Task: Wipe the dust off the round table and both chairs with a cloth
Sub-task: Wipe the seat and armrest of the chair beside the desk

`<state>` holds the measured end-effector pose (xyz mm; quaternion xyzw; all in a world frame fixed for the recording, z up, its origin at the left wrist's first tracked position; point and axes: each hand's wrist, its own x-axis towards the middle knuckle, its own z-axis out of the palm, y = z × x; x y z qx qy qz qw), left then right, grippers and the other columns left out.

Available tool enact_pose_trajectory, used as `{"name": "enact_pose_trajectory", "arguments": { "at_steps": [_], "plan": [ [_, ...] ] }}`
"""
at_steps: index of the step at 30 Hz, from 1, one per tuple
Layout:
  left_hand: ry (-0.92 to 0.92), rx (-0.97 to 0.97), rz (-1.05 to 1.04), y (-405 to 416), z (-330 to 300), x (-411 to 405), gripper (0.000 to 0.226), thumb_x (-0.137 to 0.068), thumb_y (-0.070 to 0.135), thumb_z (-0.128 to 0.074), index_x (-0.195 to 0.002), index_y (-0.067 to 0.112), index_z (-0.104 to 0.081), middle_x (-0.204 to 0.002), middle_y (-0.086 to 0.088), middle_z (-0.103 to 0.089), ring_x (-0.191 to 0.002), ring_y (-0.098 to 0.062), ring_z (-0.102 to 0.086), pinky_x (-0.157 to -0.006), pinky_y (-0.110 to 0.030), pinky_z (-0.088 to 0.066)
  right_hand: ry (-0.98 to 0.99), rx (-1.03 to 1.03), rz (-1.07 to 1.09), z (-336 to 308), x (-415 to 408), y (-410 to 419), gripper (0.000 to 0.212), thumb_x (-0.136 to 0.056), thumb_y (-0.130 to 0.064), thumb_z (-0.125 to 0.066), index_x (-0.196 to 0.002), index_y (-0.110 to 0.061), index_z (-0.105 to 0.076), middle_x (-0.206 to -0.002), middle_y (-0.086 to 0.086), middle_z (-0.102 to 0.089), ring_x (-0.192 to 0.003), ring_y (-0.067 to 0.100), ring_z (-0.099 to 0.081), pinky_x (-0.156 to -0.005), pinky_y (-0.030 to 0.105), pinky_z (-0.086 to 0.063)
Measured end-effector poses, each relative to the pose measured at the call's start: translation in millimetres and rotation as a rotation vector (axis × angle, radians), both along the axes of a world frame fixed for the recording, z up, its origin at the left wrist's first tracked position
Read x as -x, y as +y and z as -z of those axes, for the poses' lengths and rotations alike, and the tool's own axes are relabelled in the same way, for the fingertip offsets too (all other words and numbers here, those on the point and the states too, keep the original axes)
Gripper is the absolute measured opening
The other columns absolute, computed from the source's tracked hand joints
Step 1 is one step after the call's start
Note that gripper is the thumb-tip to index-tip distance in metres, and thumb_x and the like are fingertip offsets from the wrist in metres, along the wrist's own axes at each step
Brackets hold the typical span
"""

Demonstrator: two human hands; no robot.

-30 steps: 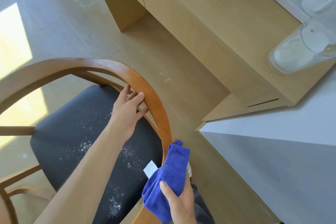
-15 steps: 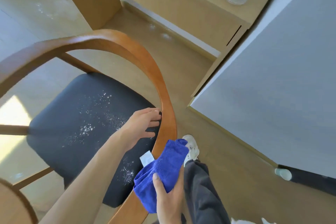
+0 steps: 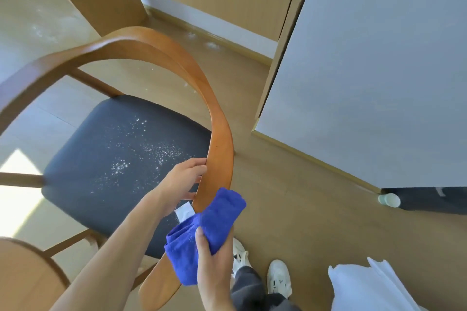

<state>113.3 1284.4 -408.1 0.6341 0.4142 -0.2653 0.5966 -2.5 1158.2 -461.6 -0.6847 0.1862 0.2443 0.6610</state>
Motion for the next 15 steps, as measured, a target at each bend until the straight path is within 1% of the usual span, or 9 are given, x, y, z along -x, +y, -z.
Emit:
{"name": "enact_pose_trajectory", "arguments": {
  "at_steps": [1,3,5,6,7,8,10,13,15],
  "plan": [
    [-0.011,0.009,0.001,0.0,0.7,1.2,0.03,-0.097,0.022,-0.047,-0.123,0.029,-0.06,-0.114,0.006,-0.069,-0.109,-0.014,-0.062,-0.09,-0.043,-0.053,-0.024,-0.029,0.018,5.2,-14.1,-0.3,0.066,-0.074,-0.049,-0.065,-0.133,-0.024,-0.047,-0.124,-0.011,-0.062,-0.118,0.007,-0.057,-0.101,0.032,-0.045],
    [-0.027,0.016,0.003,-1.2,1.6,2.3,0.03,-0.095,0.023,-0.045,-0.116,0.032,-0.064,-0.106,0.011,-0.072,-0.104,-0.008,-0.064,-0.077,-0.032,-0.053,-0.07,-0.03,0.019,5.4,-53.8,-0.7,0.049,-0.075,-0.042,-0.065,-0.119,-0.022,-0.054,-0.106,-0.014,-0.066,-0.102,0.005,-0.063,-0.09,0.026,-0.05],
    [-0.047,0.002,-0.01,-3.6,3.3,4.0,0.029,-0.094,0.024,-0.044,-0.111,0.033,-0.066,-0.103,0.013,-0.072,-0.093,-0.001,-0.065,-0.068,-0.024,-0.049,-0.128,-0.038,-0.023,8.0,-91.0,-2.1,0.036,-0.079,-0.031,-0.066,-0.112,-0.023,-0.056,-0.099,-0.014,-0.066,-0.093,0.002,-0.064,-0.079,0.016,-0.049],
    [-0.058,-0.012,-0.021,-4.8,4.9,5.5,0.028,-0.095,0.025,-0.044,-0.109,0.033,-0.067,-0.104,0.012,-0.072,-0.088,0.0,-0.066,-0.066,-0.023,-0.049,-0.169,-0.039,-0.055,9.4,-108.8,-2.8,0.032,-0.081,-0.028,-0.066,-0.112,-0.023,-0.056,-0.098,-0.014,-0.066,-0.091,0.002,-0.064,-0.077,0.014,-0.048],
    [-0.067,-0.026,-0.028,-5.9,6.2,7.5,0.028,-0.096,0.027,-0.043,-0.11,0.034,-0.066,-0.107,0.01,-0.071,-0.089,-0.001,-0.066,-0.067,-0.024,-0.049,-0.191,-0.027,-0.094,9.7,-125.7,-2.3,0.031,-0.082,-0.026,-0.066,-0.111,-0.024,-0.056,-0.098,-0.013,-0.066,-0.09,0.002,-0.064,-0.076,0.015,-0.048],
    [-0.078,-0.037,-0.029,-6.9,7.5,9.2,0.029,-0.097,0.03,-0.041,-0.113,0.035,-0.064,-0.11,0.009,-0.069,-0.094,-0.003,-0.064,-0.071,-0.027,-0.05,-0.204,-0.013,-0.129,10.8,-140.1,-1.3,0.03,-0.083,-0.026,-0.066,-0.111,-0.025,-0.057,-0.099,-0.013,-0.067,-0.089,0.003,-0.064,-0.078,0.018,-0.049],
    [-0.104,-0.053,-0.03,-8.9,9.9,12.2,0.032,-0.099,0.033,-0.037,-0.121,0.035,-0.06,-0.117,0.009,-0.064,-0.107,-0.007,-0.059,-0.078,-0.032,-0.047,-0.196,-0.007,-0.171,11.9,-161.6,1.5,0.029,-0.083,-0.028,-0.066,-0.11,-0.028,-0.056,-0.1,-0.012,-0.067,-0.09,0.005,-0.064,-0.084,0.028,-0.052],
    [-0.123,-0.099,-0.038,-13.5,11.8,19.1,0.034,-0.099,0.036,-0.036,-0.127,0.035,-0.056,-0.123,0.009,-0.06,-0.112,-0.011,-0.056,-0.083,-0.032,-0.045,-0.191,0.003,-0.183,15.0,-168.0,3.1,0.031,-0.083,-0.03,-0.067,-0.112,-0.03,-0.056,-0.103,-0.013,-0.067,-0.094,0.007,-0.064,-0.089,0.036,-0.052],
    [-0.126,-0.106,-0.066,-18.7,13.0,28.5,0.036,-0.1,0.037,-0.036,-0.131,0.033,-0.053,-0.127,0.007,-0.058,-0.118,-0.016,-0.054,-0.095,-0.035,-0.043,-0.192,-0.002,-0.162,14.8,-162.7,2.6,0.033,-0.083,-0.03,-0.067,-0.114,-0.028,-0.056,-0.105,-0.011,-0.067,-0.097,0.009,-0.064,-0.092,0.039,-0.051]
  ]
}}
